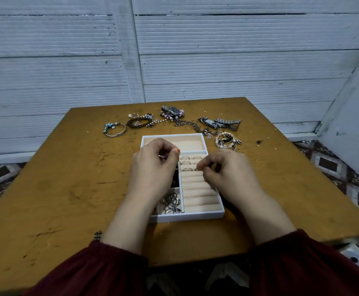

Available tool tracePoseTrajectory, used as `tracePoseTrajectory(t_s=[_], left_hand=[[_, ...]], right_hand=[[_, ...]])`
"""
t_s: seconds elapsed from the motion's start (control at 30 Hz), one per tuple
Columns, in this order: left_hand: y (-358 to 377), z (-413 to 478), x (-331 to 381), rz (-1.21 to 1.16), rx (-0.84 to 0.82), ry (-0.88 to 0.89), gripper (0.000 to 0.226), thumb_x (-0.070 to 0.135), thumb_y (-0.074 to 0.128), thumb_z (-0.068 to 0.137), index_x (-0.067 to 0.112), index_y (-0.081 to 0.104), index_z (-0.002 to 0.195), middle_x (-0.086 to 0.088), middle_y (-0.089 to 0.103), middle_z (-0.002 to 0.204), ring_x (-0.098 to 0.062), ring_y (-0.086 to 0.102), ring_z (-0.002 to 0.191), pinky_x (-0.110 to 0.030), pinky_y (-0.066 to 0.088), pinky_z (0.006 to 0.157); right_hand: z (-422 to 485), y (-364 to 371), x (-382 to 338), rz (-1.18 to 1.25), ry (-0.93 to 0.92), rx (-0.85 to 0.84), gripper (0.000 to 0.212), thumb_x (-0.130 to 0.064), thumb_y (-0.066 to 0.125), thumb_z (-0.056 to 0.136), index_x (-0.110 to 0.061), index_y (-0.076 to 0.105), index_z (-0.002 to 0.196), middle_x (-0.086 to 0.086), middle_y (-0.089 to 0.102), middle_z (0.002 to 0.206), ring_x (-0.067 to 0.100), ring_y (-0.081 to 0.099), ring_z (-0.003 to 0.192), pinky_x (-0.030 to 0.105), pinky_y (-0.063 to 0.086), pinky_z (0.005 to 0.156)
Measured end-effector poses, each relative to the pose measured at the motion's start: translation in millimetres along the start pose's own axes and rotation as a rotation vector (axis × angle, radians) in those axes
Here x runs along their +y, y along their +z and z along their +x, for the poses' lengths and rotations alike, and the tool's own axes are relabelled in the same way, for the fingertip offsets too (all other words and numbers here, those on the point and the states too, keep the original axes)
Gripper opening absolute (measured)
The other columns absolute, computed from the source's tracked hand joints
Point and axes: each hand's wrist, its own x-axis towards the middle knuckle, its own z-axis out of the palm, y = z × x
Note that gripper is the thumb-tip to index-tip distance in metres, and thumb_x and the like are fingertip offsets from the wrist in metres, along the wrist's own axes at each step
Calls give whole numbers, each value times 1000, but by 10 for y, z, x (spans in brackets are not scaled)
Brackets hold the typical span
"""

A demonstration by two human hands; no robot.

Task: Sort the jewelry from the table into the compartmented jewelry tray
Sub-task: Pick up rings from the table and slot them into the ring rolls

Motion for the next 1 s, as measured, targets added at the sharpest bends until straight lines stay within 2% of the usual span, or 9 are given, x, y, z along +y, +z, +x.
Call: tracePoseTrajectory(t_s=[0.17,0.33,0.43,0.57,0.77,1.0], left_hand=[[-3,18,-27,-4,11,0,13,25,65,85,25,64,72,12,64,69,-9,59,67,-28,48,65],[-23,20,-23,-17,10,0,12,24,64,86,24,64,74,12,63,68,-8,59,66,-28,49,64],[-37,15,-8,-14,13,-6,13,24,64,86,25,64,73,13,64,68,-7,59,67,-28,48,64],[-50,7,10,-5,15,-8,12,25,64,87,25,64,75,13,64,70,-5,58,68,-26,44,62],[-55,9,9,-9,16,-14,13,26,64,87,27,63,74,13,65,73,-9,62,74,-32,52,69],[-57,15,2,0,20,-14,15,26,64,86,28,61,71,14,64,72,-8,61,72,-31,51,68]], right_hand=[[11,17,-2,30,-11,9,20,-10,64,76,-27,74,78,-6,64,79,12,59,68,34,52,68],[9,-8,4,102,38,12,19,-9,65,80,-27,72,78,-14,62,74,5,57,64,25,47,63],[19,-12,26,163,78,37,22,-9,64,80,-30,68,76,-11,64,70,9,60,64,27,51,66],[26,-16,40,191,97,68,17,-9,65,79,-26,70,81,-11,65,68,11,62,64,29,53,65],[34,-3,46,230,109,28,10,-16,72,79,-25,69,80,-9,68,68,9,62,62,30,54,66],[33,8,23,234,132,22,9,-17,74,78,-25,70,82,-7,68,72,13,65,67,34,56,67]])
